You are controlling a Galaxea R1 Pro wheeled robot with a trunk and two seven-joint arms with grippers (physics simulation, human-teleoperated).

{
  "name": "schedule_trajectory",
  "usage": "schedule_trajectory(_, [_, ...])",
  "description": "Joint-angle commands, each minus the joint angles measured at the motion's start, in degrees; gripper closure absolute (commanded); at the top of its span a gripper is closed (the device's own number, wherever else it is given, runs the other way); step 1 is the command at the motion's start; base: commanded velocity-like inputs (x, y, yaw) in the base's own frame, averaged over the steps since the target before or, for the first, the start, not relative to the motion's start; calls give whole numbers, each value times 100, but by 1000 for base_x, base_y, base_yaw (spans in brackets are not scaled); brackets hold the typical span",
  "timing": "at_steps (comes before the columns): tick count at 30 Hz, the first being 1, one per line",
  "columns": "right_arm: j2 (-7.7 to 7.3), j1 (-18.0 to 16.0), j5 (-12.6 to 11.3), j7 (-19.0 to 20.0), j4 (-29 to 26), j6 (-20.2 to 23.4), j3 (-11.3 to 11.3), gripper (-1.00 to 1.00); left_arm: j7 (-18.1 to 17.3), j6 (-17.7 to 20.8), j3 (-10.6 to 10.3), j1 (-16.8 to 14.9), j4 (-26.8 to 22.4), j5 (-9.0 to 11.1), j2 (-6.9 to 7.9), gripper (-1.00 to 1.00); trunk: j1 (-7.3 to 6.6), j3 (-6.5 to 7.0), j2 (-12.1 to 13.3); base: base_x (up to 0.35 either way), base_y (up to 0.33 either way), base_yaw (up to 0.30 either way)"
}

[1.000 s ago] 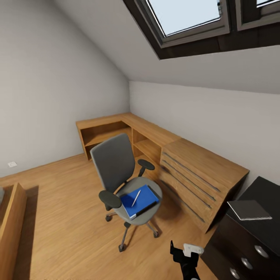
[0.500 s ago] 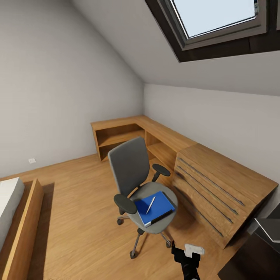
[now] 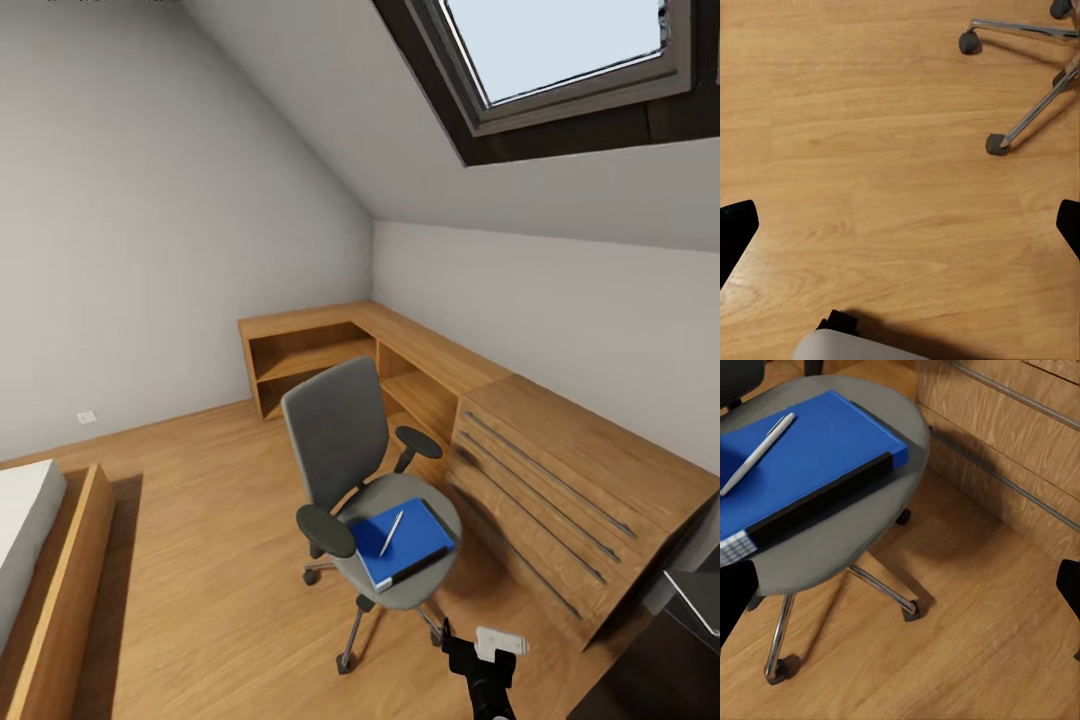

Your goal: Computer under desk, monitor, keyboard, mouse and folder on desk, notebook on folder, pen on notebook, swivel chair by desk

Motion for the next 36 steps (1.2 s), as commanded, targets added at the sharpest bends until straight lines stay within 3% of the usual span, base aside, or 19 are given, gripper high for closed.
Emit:
schedule_trajectory(1, [0, -7, -43, -19, 9, -20, 50, -100, 38, -9, -16, 2, -10, 7, 3, -100, 3, 1, -5, 237, 0, 0])
schedule_trajectory(14, [4, -7, -40, -19, 7, -21, 50, -100, 34, -5, -16, 2, -10, 7, -2, -100, 3, 18, -5, 275, 74, 0])
schedule_trajectory(27, [4, -7, -43, -19, 7, -21, 50, -100, 33, -3, -16, 2, -10, 7, -3, -100, 3, 18, -5, 62, 7, 0])
schedule_trajectory(36, [5, -7, -47, -19, 7, -21, 50, -100, 39, 3, -16, 2, -10, 7, -7, -100, 3, 18, -5, 0, 0, 221])
